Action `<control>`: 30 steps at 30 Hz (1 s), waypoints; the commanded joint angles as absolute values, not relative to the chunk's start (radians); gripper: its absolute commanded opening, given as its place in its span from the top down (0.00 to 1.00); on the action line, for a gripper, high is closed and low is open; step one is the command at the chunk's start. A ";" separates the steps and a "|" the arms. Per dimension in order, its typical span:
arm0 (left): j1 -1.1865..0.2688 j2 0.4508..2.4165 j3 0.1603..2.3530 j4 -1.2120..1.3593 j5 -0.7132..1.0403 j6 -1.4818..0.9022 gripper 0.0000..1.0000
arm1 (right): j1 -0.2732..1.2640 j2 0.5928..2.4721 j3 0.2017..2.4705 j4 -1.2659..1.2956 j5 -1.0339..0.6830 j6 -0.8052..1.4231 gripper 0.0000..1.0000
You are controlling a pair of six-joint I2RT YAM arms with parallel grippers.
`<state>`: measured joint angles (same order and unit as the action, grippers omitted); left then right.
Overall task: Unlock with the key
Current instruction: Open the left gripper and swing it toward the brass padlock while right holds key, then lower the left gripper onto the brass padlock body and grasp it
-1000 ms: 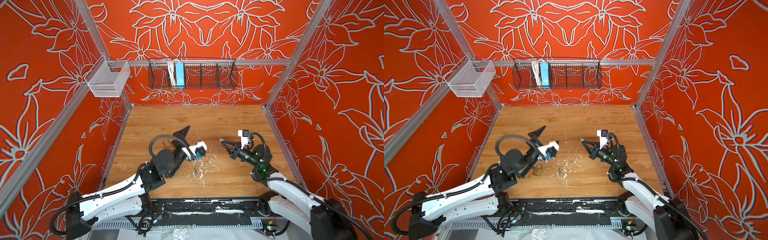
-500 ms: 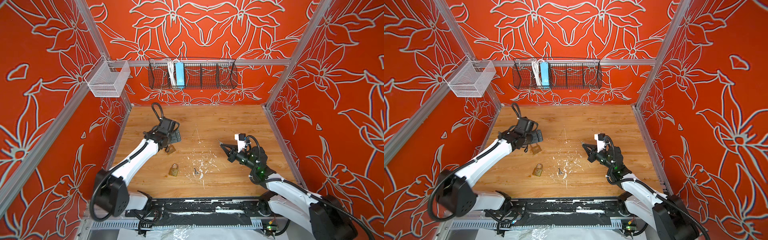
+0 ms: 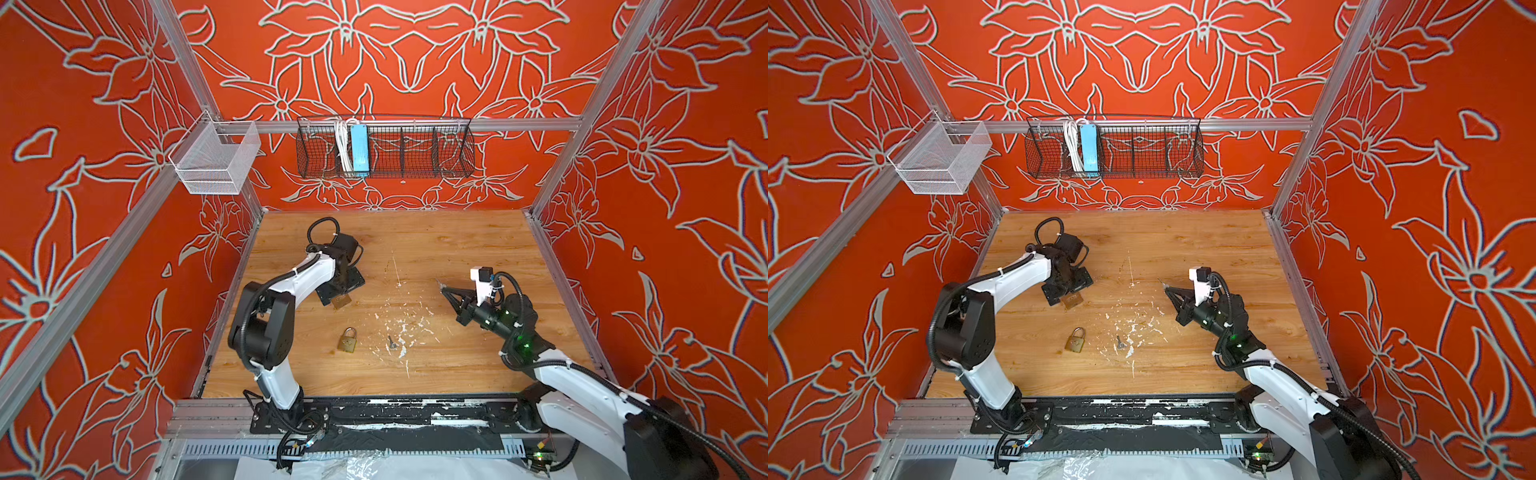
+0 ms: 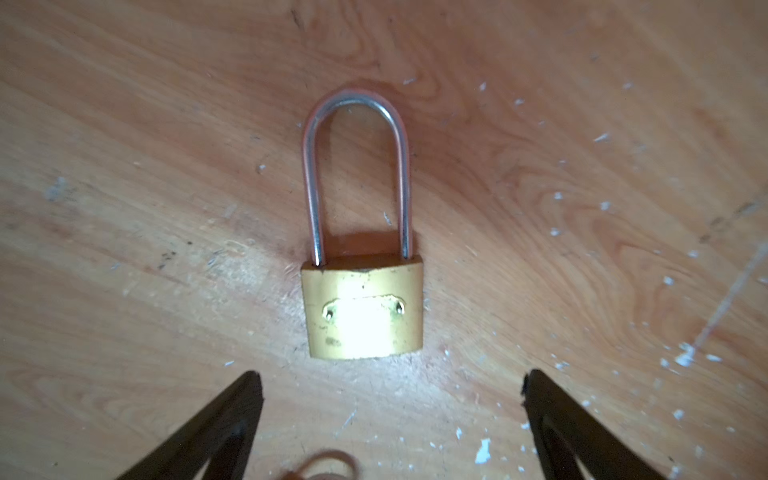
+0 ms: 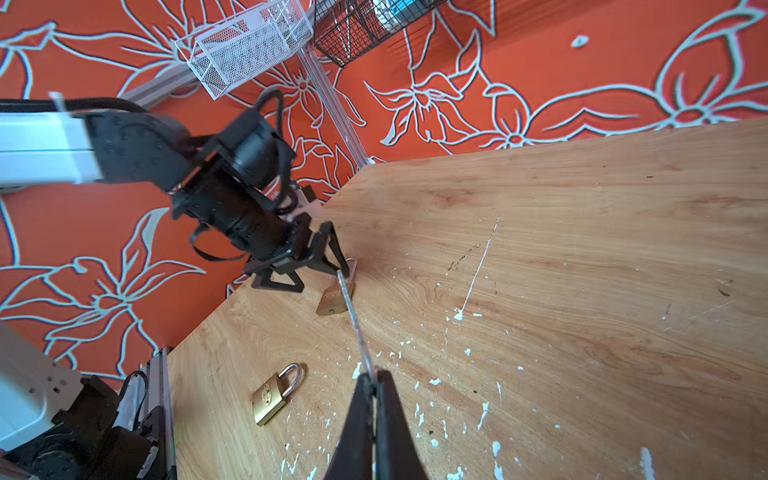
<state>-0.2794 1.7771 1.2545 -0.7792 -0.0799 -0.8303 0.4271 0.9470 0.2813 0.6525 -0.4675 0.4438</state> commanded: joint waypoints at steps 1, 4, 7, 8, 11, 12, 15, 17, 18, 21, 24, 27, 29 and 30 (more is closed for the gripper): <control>-0.267 1.799 1.251 -0.831 -0.089 -0.849 0.01 | 0.432 0.945 0.316 0.646 -0.463 0.423 1.00; -0.250 1.807 1.218 -0.782 -0.078 -0.848 0.00 | 0.432 0.940 0.316 0.640 -0.459 0.422 1.00; -0.230 1.829 1.215 -0.764 -0.075 -0.839 0.01 | 0.433 0.937 0.318 0.635 -0.460 0.420 1.00; -0.222 1.839 1.216 -0.764 -0.076 -0.838 0.02 | 0.432 0.937 0.316 0.637 -0.459 0.421 1.00; -0.195 1.855 1.203 -0.733 -0.043 -0.827 0.05 | 0.434 0.937 0.318 0.633 -0.459 0.417 1.00; -0.189 1.858 1.193 -0.716 -0.029 -0.824 0.07 | 0.434 0.937 0.318 0.631 -0.458 0.416 1.00; -0.183 1.875 1.187 -0.693 -0.017 -0.821 0.12 | 0.433 0.939 0.318 0.631 -0.458 0.414 1.00; -0.181 1.895 1.198 -0.694 -0.010 -0.818 0.13 | 0.434 0.940 0.319 0.630 -0.458 0.412 1.00; -0.181 1.903 1.204 -0.698 -0.005 -0.818 0.13 | 0.434 0.939 0.319 0.630 -0.456 0.411 1.00; -0.181 1.928 1.224 -0.720 0.013 -0.830 0.14 | 0.433 0.940 0.320 0.628 -0.454 0.410 1.00; -0.181 1.950 1.263 -0.780 0.023 -0.844 0.14 | 0.434 0.939 0.321 0.626 -0.455 0.409 1.00; -0.181 1.939 1.239 -0.764 0.053 -0.889 0.14 | 0.434 0.939 0.322 0.624 -0.455 0.410 1.00; -0.181 1.943 1.240 -0.763 0.057 -0.924 0.14 | 0.433 0.939 0.324 0.625 -0.459 0.411 1.00; -0.181 1.950 1.250 -0.771 0.057 -0.935 0.14 | 0.433 0.937 0.322 0.624 -0.458 0.411 1.00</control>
<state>-0.1822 1.9045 1.2606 -0.7673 0.0010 -0.8661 0.4278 0.9466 0.2855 0.6189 -0.4675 0.4252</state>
